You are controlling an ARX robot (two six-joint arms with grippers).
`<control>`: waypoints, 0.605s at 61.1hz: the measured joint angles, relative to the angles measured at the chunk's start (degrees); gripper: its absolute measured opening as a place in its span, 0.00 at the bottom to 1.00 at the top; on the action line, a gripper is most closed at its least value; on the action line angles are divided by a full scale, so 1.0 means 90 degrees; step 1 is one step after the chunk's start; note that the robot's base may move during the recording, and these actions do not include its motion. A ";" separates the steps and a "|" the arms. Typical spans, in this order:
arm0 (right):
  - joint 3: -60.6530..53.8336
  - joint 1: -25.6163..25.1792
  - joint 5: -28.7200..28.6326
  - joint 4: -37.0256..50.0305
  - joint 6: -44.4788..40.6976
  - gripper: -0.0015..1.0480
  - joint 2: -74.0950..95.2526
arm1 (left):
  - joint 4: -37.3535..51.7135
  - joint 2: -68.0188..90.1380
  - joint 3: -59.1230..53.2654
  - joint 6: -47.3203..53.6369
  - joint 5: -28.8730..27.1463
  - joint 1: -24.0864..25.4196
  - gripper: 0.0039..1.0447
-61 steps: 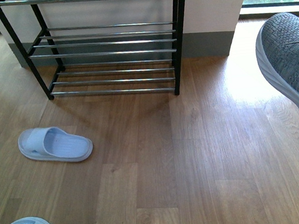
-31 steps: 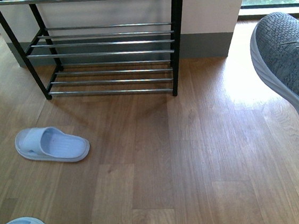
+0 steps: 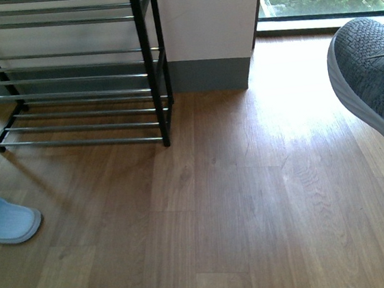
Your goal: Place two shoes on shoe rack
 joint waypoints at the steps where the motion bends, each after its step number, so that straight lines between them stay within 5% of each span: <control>1: 0.0000 -0.0002 0.0002 0.0000 0.0000 0.01 0.0002 | 0.0000 0.0000 0.0000 0.0000 0.0002 0.0000 0.02; 37: 0.0007 -0.0017 0.0000 0.0015 0.0000 0.01 0.0000 | -0.0005 0.0000 0.0000 -0.0005 0.0010 -0.0015 0.02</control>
